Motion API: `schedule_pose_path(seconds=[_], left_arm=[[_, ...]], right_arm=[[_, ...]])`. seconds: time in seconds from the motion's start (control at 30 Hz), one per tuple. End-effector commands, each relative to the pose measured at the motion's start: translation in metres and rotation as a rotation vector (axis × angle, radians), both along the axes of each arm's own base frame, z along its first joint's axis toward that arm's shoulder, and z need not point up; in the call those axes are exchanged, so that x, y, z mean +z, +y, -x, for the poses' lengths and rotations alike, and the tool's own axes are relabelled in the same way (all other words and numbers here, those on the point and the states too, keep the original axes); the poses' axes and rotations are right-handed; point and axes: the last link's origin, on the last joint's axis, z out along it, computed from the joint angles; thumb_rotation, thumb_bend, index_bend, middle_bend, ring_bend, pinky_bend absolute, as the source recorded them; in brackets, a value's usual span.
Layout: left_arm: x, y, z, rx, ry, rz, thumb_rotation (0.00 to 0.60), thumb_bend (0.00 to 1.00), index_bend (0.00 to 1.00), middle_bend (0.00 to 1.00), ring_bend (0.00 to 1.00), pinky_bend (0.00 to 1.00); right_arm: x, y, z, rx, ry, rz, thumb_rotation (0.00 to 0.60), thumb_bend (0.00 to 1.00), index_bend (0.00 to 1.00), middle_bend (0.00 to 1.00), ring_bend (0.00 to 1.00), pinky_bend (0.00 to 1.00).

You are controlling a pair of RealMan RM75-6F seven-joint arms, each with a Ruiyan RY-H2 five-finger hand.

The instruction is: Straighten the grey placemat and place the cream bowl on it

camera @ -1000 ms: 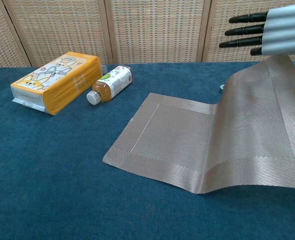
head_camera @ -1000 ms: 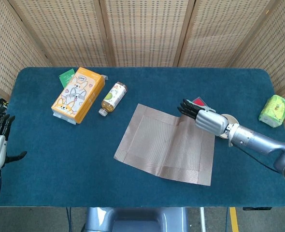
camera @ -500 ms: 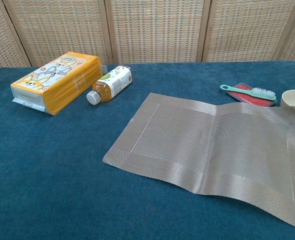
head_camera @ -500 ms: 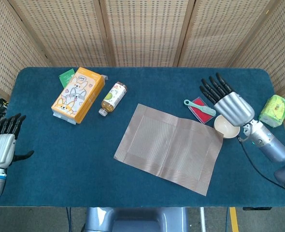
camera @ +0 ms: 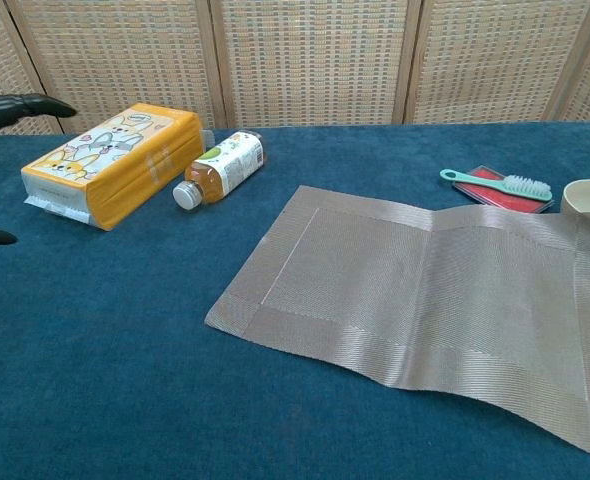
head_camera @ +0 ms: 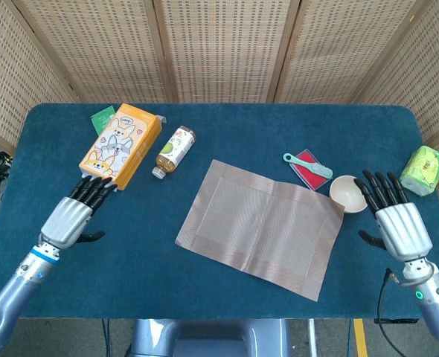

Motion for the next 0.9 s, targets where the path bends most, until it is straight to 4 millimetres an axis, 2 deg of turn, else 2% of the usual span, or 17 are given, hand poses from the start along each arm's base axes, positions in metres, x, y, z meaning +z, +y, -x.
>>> schedule_pose_path(seconds=[0.03,0.1,0.2,0.3,0.6,0.9], left_arm=[[-0.034,0.014,-0.017,-0.106,0.024,0.093,0.600,0.00,0.07,0.00,0.00,0.00],[-0.062,0.022,-0.034,-0.165,0.055,0.162,0.600,0.00,0.09,0.00,0.00,0.00],[-0.083,0.029,-0.043,-0.195,0.088,0.202,0.600,0.00,0.11,0.00,0.00,0.00],[-0.102,0.036,-0.051,-0.227,0.143,0.229,0.600,0.00,0.13,0.00,0.00,0.00],[-0.130,0.054,-0.067,-0.295,0.235,0.237,0.600,0.00,0.17,0.00,0.00,0.00],[-0.150,0.059,-0.078,-0.320,0.243,0.248,0.600,0.00,0.17,0.00,0.00,0.00]], right_arm=[[-0.011,0.024,0.011,-0.049,-0.066,-0.025,0.600,0.00,0.00,0.00,0.00,0.00],[-0.023,0.039,0.021,-0.071,-0.063,-0.019,0.600,0.00,0.00,0.00,0.00,0.00],[-0.034,0.046,0.026,-0.099,-0.117,-0.018,0.600,0.00,0.00,0.00,0.00,0.00],[-0.039,0.047,0.031,-0.115,-0.094,-0.001,0.600,0.00,0.00,0.00,0.00,0.00],[-0.038,0.047,0.035,-0.116,-0.064,0.030,0.600,0.00,0.00,0.00,0.00,0.00],[-0.035,0.047,0.035,-0.110,-0.058,0.047,0.600,0.00,0.00,0.00,0.00,0.00]])
